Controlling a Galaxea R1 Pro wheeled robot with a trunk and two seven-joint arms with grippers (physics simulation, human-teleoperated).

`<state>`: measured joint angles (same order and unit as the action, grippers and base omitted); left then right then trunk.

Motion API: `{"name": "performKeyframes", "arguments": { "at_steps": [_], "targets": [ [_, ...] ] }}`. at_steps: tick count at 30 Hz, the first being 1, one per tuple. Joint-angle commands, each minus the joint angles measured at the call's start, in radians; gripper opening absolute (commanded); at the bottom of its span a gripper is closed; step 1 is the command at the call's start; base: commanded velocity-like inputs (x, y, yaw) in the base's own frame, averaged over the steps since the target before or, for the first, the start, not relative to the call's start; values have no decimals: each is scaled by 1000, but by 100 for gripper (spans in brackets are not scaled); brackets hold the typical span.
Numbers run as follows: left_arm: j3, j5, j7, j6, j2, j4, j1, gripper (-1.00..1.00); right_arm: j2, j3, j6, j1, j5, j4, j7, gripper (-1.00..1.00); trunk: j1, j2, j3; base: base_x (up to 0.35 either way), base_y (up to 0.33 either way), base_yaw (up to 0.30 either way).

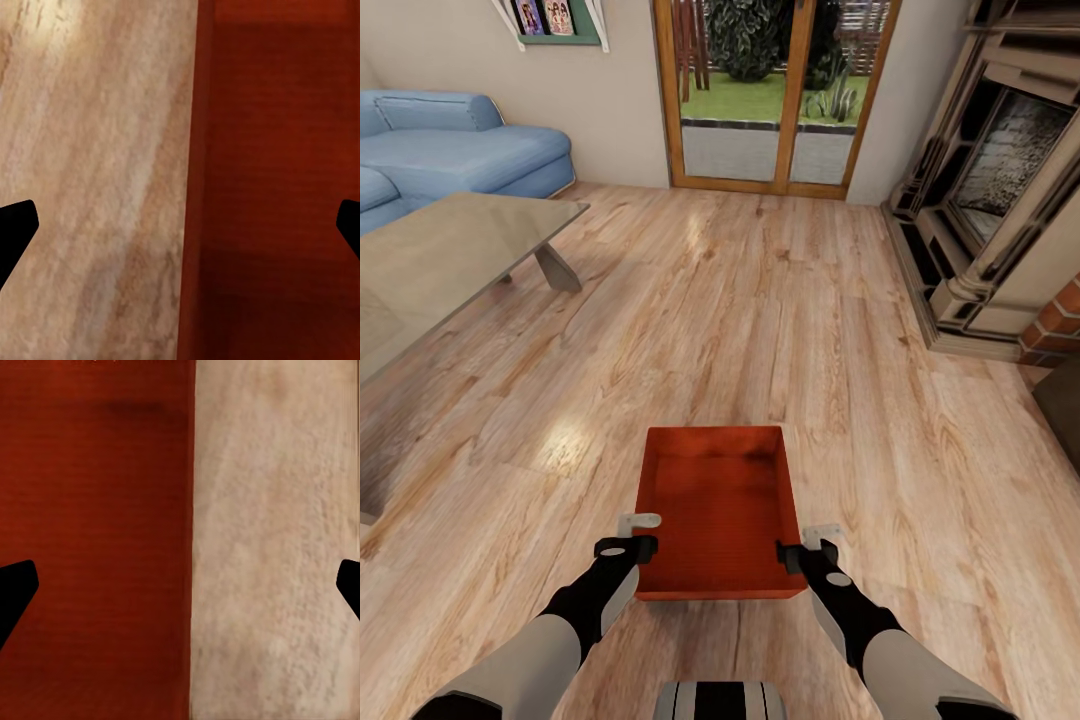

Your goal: Move the two storage containers from the living room to the garage. In the garage, place one container on the floor and stack the other container on top of it (either order is fine).

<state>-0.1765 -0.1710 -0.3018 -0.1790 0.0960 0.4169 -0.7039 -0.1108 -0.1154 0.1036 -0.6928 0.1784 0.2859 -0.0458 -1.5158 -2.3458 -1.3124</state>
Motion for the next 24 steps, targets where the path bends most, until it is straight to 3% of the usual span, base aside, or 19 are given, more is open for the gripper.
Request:
{"name": "performKeyframes", "arguments": {
  "at_steps": [1,6,24],
  "targets": [
    [-9,-11,-8,-5,-1,2,0,100,-1,-14,4,-1,9,-1,-1,100,0,0,-1,0,0,0],
    [-9,-11,-9,-4,0,2,0,100,0,-63,3,0,-36,2,0,100,0,0,-1,0,0,0],
    [-8,-11,-10,-5,2,3,0,100,-1,-63,1,0,-36,1,1,100,0,0,-1,0,0,0]
  ]
}}
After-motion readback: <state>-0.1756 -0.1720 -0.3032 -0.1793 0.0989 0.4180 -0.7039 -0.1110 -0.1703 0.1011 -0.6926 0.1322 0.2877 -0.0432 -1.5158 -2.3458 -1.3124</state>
